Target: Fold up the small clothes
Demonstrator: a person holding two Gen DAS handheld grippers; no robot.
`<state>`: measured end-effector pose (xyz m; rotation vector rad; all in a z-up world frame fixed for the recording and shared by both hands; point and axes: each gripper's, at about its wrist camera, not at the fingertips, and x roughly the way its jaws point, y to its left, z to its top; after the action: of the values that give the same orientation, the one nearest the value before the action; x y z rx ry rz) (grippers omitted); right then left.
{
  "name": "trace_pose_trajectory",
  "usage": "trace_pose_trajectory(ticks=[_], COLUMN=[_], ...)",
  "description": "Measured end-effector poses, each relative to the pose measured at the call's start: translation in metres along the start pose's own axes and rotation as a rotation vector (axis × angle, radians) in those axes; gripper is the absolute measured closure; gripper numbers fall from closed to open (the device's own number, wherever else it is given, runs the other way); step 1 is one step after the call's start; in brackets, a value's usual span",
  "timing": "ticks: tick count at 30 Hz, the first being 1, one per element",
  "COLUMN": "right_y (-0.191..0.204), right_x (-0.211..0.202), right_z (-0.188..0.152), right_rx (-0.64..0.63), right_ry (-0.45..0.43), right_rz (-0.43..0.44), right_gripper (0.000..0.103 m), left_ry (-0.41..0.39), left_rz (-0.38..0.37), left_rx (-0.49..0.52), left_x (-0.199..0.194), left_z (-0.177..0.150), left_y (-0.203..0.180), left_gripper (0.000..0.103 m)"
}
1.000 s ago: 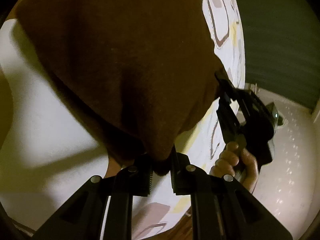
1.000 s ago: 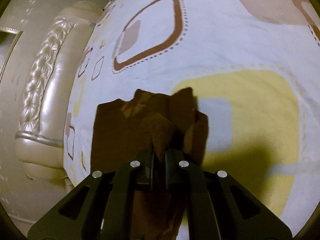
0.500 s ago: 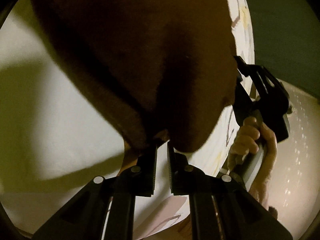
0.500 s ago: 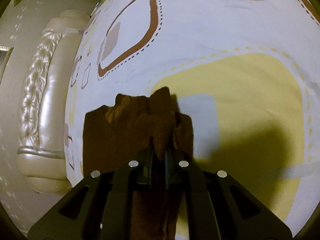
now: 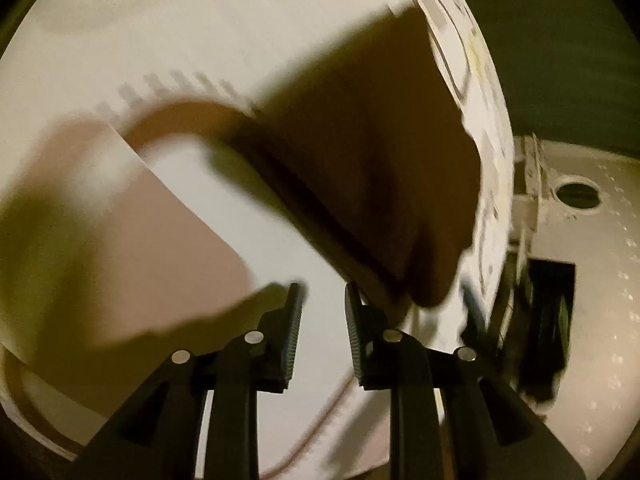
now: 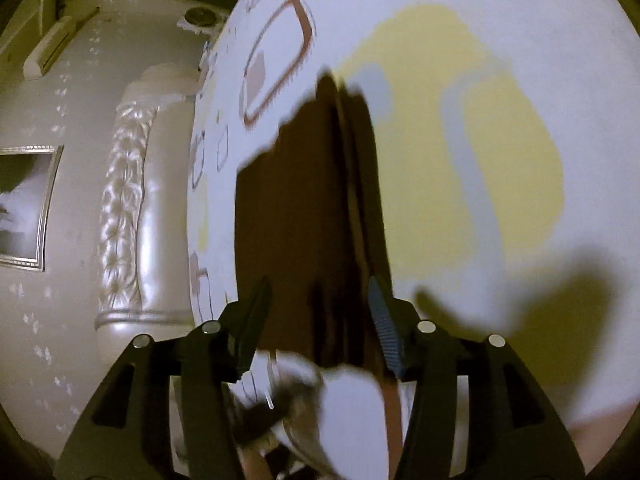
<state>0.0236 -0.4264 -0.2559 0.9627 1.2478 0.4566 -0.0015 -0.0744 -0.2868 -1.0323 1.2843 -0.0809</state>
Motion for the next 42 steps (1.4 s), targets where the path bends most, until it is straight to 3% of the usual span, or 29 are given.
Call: trace_pose_trajectory(ticks=[5, 10, 12, 14, 15, 20, 23, 26, 31, 34, 36, 37, 38, 40, 42], right_y=[0.013, 0.031, 0.029, 0.024, 0.022, 0.003, -0.022, -0.051, -0.052, -0.032, -0.017, -0.011, -0.008, -0.005, -0.002], right_x=[0.012, 0.030, 0.040, 0.047, 0.049, 0.031, 0.026, 0.036, 0.031, 0.016, 0.005, 0.002, 0.003, 0.010, 0.024], right_z=[-0.041, -0.045, -0.043, -0.043, -0.044, -0.047, -0.046, -0.049, -0.054, -0.047, -0.037, -0.030, -0.023, -0.006, 0.010], right_rx=[-0.077, -0.192, -0.204, -0.174, -0.158, 0.025, 0.082, 0.139, 0.142, 0.104, 0.072, 0.067, 0.065, 0.071, 0.069], right_ry=[0.016, 0.000, 0.018, 0.047, 0.070, 0.064, 0.045, 0.084, 0.073, 0.025, -0.017, -0.036, -0.056, -0.070, -0.064], right_rz=[0.001, -0.050, -0.087, -0.067, -0.055, 0.130, 0.066, -0.026, -0.005, 0.005, 0.015, 0.016, 0.010, 0.022, 0.003], right_gripper=[0.053, 0.051, 0.057, 0.093, 0.096, 0.098, 0.098, 0.103, 0.103, 0.099, 0.080, 0.061, 0.050, 0.047, 0.045], left_ry=[-0.073, -0.083, -0.076, -0.075, -0.074, -0.066, -0.057, -0.045, -0.029, -0.014, -0.017, -0.024, -0.032, -0.060, -0.079], left_rz=[0.057, 0.071, 0.079, 0.082, 0.080, 0.062, 0.066, 0.054, 0.038, 0.012, -0.009, -0.005, -0.001, 0.010, 0.042], left_rx=[-0.019, -0.007, 0.001, 0.009, 0.009, 0.002, 0.017, 0.015, 0.018, 0.046, 0.067, 0.083, 0.097, 0.132, 0.174], left_x=[-0.016, -0.013, -0.003, -0.004, -0.008, -0.009, -0.007, -0.006, -0.009, -0.019, -0.030, -0.035, -0.040, -0.047, -0.047], left_z=[0.020, 0.018, 0.022, 0.019, 0.019, 0.023, 0.024, 0.027, 0.029, 0.025, 0.022, 0.021, 0.021, 0.023, 0.030], left_y=[0.013, 0.011, 0.003, 0.005, 0.009, 0.014, 0.015, 0.017, 0.017, 0.009, 0.003, 0.000, -0.002, -0.007, -0.013], left_gripper=[0.080, 0.080, 0.080, 0.080, 0.080, 0.080, 0.080, 0.080, 0.080, 0.080, 0.080, 0.080, 0.077, 0.063, 0.062])
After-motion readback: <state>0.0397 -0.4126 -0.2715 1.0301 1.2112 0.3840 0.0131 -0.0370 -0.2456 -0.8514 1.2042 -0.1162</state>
